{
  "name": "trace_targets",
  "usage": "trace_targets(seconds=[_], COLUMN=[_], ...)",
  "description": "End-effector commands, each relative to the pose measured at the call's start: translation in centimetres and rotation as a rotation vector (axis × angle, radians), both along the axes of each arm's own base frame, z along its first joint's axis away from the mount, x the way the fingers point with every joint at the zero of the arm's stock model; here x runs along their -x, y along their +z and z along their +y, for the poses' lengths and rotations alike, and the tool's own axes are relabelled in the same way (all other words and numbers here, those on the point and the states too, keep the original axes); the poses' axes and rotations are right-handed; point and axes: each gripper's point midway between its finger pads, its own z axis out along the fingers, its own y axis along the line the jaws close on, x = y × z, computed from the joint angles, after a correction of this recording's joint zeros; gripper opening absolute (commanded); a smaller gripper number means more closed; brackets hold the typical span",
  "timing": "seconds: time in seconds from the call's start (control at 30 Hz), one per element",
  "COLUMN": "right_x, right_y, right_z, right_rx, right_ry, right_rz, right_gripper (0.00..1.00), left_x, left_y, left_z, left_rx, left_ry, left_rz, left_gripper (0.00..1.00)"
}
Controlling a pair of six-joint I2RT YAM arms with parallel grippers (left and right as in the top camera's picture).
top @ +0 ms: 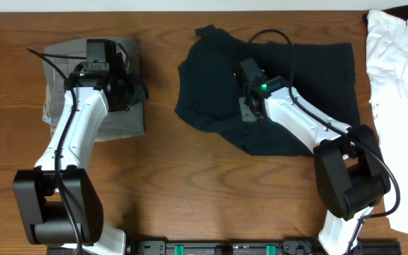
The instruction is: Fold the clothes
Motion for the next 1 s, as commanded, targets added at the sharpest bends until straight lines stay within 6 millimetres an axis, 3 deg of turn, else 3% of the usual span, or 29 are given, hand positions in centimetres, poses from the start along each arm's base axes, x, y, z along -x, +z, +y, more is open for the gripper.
trace_targets(seconds=[0.0, 0.17, 0.23, 0.33, 0.5, 0.77, 0.97], right_x=[-0.8, -0.6, 0.7, 2.8, 4.9, 4.3, 4.0], right_y=[1.3, 5.2, 6.3, 6.3, 4.2, 0.5, -1.1], right_z=[0.1, 4.3, 6.5, 9.2, 12.1, 15.4, 15.9], right_rx=[0.004, -0.055, -0.072, -0.040, 0.083, 0.138, 0.133], right_ry=[0.066, 0.325, 0.460, 0.633, 0.789, 0.878, 0.874], right_rz=[-0.033, -0.051, -0.048, -0.031, -0.016, -0.060, -0.055], right_gripper=[0.05, 0.10, 0.11, 0.15, 0.21, 0.32, 0.40], left_x=[-0.2, -0.6, -0.7, -0.9, -1.4, -1.3, -1.2], left_y=[0.7, 0.6, 0.6, 0.6, 0.9, 0.9, 0.8], left_z=[-0.2, 1.5, 2.5, 3.8, 6.0, 6.4, 6.4], left_rx=[-0.003, -0.047, -0.048, -0.028, -0.007, -0.007, -0.007], left_ry=[-0.026, 0.056, 0.116, 0.189, 0.266, 0.276, 0.276], left_rz=[-0.027, -0.031, -0.025, -0.023, -0.040, -0.038, -0.032], left_gripper=[0.43, 0.43, 0.43, 0.43, 0.43, 0.43, 0.43])
